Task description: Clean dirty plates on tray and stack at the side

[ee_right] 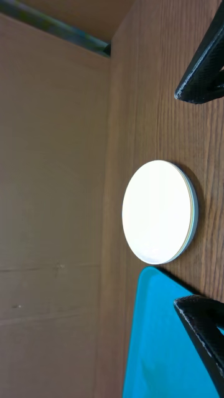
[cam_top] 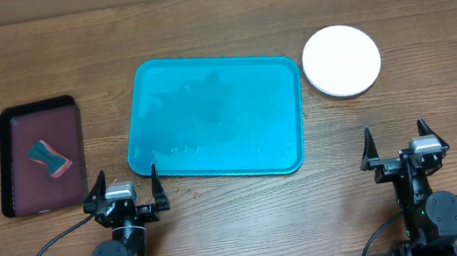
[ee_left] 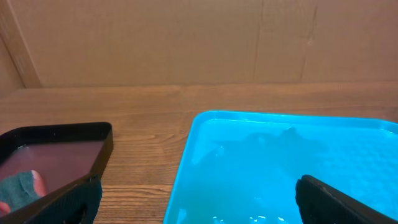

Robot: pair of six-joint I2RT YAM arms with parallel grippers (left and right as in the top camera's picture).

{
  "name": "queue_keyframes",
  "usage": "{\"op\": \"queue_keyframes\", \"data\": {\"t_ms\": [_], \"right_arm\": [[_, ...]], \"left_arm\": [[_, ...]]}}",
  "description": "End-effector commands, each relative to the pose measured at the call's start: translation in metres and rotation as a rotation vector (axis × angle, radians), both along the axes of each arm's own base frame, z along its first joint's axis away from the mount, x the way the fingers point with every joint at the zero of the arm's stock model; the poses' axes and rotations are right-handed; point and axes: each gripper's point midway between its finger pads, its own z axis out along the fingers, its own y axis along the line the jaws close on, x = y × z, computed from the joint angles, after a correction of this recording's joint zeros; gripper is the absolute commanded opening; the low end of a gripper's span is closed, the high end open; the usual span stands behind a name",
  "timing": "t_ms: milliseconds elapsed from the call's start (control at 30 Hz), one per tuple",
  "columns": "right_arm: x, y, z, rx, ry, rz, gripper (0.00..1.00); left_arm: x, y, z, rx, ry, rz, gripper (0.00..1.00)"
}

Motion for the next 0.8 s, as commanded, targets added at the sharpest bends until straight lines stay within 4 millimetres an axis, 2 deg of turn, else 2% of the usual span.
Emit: {"op": "queue_keyframes", "data": {"t_ms": [0, 267, 767], "right_arm": [[0.0000, -0.0026, -0.0014, -0.004, -0.005, -0.014, 1.00], [0.0000, -0.0013, -0.0015, 0.143, -0.006, -0.010, 1.00], [0.0000, -0.0032, -0.0014, 0.143, -0.008, -0.021, 1.00]], "left_arm": [[-0.0002, 0.0025, 0.0008, 0.015, -0.011, 0.008, 1.00], [-0.0002, 0.0025, 0.0008, 0.015, -0.011, 0.008, 0.99], [-0.0002, 0.0025, 0.0008, 0.015, -0.011, 0.008, 0.99]]}}
